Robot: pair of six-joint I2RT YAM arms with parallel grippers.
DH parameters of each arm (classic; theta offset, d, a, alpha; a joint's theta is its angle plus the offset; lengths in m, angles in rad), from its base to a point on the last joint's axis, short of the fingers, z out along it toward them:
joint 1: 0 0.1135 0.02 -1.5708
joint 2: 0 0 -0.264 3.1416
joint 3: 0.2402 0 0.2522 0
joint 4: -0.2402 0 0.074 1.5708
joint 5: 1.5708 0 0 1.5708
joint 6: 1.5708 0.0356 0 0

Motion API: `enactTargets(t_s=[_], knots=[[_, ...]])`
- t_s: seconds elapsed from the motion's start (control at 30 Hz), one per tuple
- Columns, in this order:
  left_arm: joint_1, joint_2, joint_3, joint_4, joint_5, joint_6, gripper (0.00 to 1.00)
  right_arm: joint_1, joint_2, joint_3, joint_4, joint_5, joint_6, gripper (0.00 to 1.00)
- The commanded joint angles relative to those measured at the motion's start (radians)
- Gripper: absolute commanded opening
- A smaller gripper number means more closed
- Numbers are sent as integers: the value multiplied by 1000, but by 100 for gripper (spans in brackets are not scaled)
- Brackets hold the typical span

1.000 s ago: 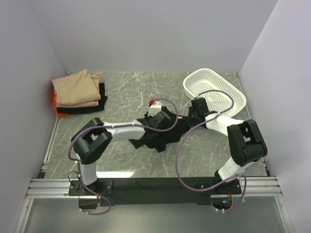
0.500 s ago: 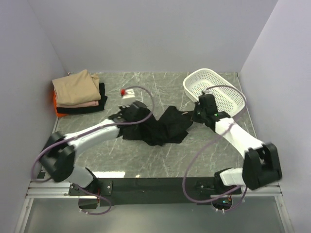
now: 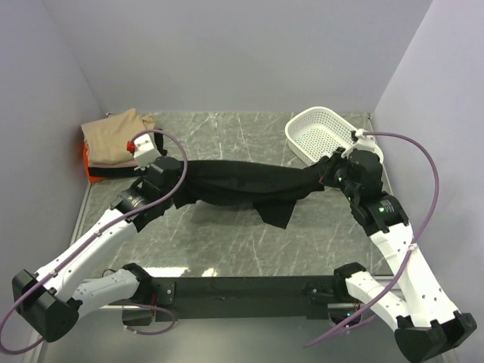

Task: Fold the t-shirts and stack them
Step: Flatten the tshirt out

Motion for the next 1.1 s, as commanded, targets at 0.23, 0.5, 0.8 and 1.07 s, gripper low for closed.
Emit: enactTargets(t_s=[0.23, 0.5, 0.8, 1.07], knots=[[72, 155, 32, -203, -83, -161, 69, 1, 57, -138, 64, -86, 13, 0], [-8, 112, -125, -111, 60, -171, 63, 1, 227, -148, 175, -88, 16, 0], [-9, 57, -314, -1, 285, -217, 50, 1, 307, -158, 228, -100, 16, 0], [8, 175, -373, 124, 413, -214, 50, 1, 308, -161, 233, -105, 10, 0]])
